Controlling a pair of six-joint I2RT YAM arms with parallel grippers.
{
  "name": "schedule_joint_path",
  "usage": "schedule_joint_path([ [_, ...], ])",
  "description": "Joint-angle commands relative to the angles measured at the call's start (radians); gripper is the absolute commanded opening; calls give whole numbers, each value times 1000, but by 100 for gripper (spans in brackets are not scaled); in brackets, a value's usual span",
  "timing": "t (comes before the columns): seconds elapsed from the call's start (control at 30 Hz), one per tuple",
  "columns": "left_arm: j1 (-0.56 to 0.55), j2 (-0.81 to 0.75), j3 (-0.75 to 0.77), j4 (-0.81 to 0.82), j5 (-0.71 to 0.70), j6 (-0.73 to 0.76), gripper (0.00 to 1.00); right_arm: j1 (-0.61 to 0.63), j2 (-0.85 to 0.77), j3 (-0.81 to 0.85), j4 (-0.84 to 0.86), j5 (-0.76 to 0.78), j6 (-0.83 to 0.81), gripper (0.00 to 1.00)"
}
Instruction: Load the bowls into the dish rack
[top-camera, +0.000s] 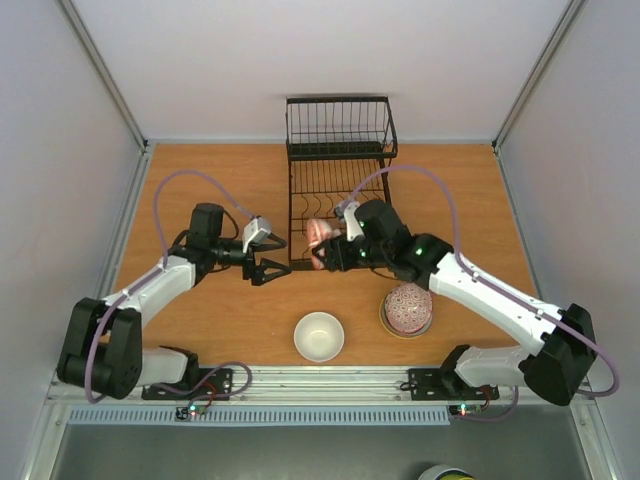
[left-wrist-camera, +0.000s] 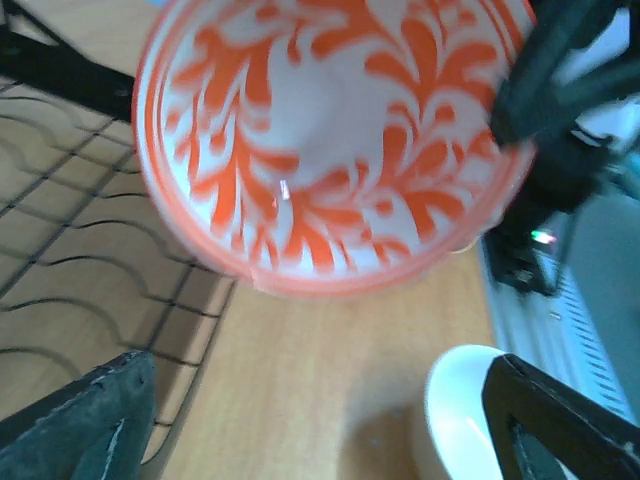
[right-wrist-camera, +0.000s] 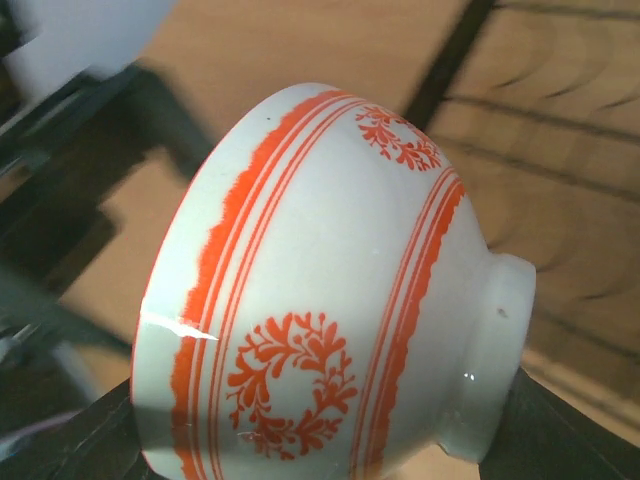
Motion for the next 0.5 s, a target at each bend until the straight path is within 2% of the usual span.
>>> schedule_joint_path([
  [0.0, 4, -98, -111, 369, -260, -213, 90, -86, 79, 154, -182, 278, -105, 1],
  [0.13, 7, -111, -125, 400, -368, -238, 91, -120, 266, 317, -289, 507, -165, 1],
  [0.27, 10, -78, -125, 410, -373, -235, 91, -153, 450, 430, -291, 551, -211, 1],
  [0.47, 12, -76, -113, 374, -352, -224, 91, -218, 610, 561, -298, 594, -255, 1],
])
